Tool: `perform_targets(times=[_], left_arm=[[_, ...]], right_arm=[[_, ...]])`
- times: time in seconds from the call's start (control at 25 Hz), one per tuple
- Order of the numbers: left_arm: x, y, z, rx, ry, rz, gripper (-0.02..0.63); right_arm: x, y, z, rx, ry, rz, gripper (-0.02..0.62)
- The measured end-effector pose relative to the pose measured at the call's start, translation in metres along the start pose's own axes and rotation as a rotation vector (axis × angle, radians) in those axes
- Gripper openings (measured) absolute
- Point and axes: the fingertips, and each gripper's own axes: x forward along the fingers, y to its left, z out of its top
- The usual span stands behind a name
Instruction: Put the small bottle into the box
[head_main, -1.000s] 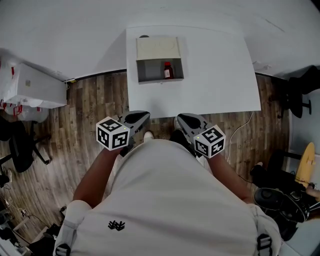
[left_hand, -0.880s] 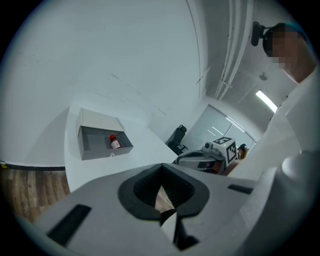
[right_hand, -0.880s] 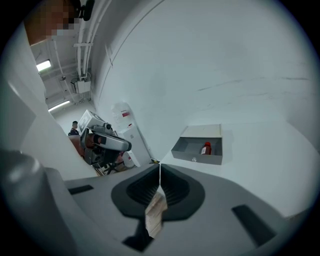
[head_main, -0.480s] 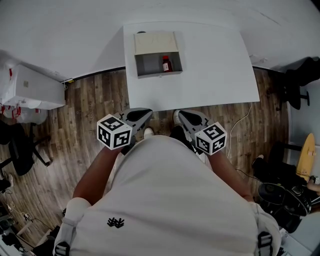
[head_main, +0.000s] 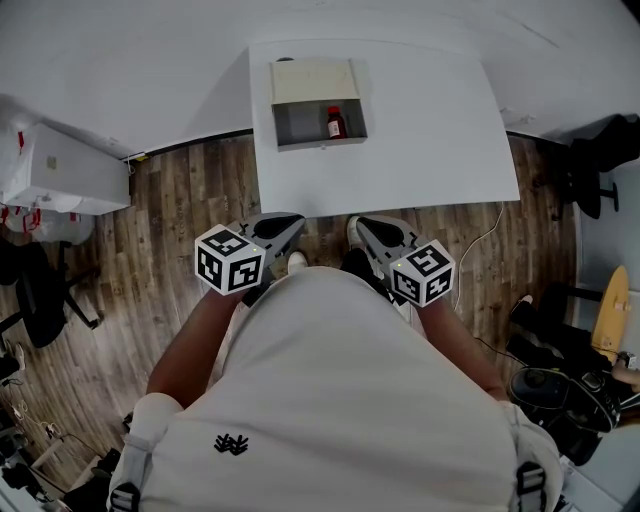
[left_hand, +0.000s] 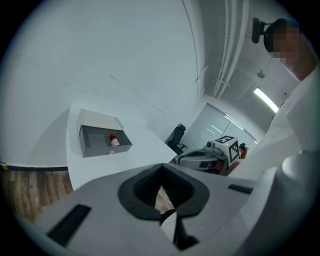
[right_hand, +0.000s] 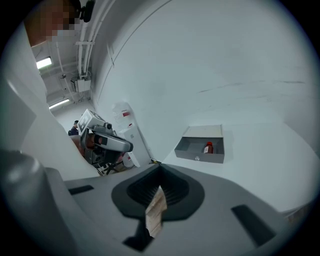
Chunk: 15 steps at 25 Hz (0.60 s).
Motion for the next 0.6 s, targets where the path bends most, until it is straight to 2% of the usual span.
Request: perform_targets(times=[0.6], left_arm=[[-0.0076,0.0077,-0.0038,-0.011,0.001,0.033,0.006]], right_arm=[[0.0071,0.0052,0.0087,-0.024,0.006,0.025,0.006]])
